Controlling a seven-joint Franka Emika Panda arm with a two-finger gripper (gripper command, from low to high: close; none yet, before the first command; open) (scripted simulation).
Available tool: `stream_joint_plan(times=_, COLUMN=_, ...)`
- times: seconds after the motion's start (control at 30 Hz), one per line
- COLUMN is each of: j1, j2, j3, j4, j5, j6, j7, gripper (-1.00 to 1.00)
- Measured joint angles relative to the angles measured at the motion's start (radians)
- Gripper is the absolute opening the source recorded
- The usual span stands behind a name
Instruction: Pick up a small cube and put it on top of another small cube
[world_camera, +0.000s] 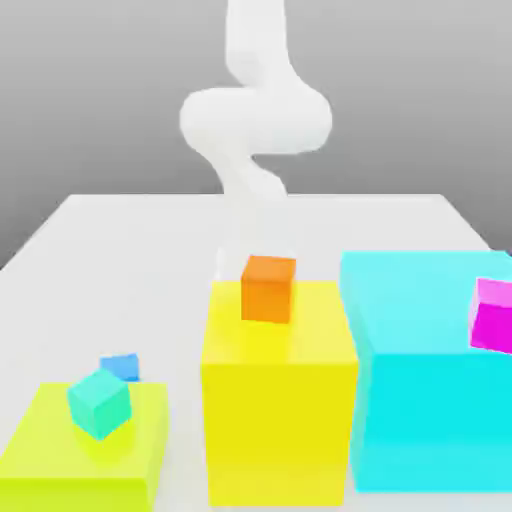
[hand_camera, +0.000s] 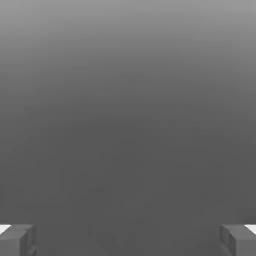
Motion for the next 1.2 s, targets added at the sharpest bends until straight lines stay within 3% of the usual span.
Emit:
stream_joint_plan(times=0.4, j1=-0.075, j2=0.427, j3=-0.266, j4=-0.303, j5=-0.095, j6=0.297, j7=-0.393, gripper=0.0)
stream_joint_plan(times=0.6, j1=-0.126, j2=0.671, j3=-0.393, j4=-0.464, j5=-0.016, j6=0.462, j7=-0.696, gripper=0.0)
stream_joint_plan(times=0.73, j1=-0.178, j2=0.827, j3=-0.31, j4=-0.472, j5=0.193, j6=0.572, j7=-0.889, gripper=0.0)
stream_joint_plan(times=0.87, j1=-0.341, j2=0.972, j3=-0.109, j4=-0.443, j5=0.364, j6=0.685, j7=-1.02, gripper=0.0)
stream_joint_plan(times=0.9, j1=-0.376, j2=0.977, j3=-0.071, j4=-0.438, j5=0.363, j6=0.7, j7=-1.03, gripper=-1.0)
stream_joint_plan(times=1.1, j1=-0.401, j2=0.979, j3=-0.046, j4=-0.436, j5=0.365, j6=0.706, j7=-1.029, gripper=-1.0)
stream_joint_plan(times=1.2, j1=-0.344, j2=0.927, j3=-0.125, j4=-0.454, j5=0.28, j6=0.653, j7=-0.959, gripper=-1.0)
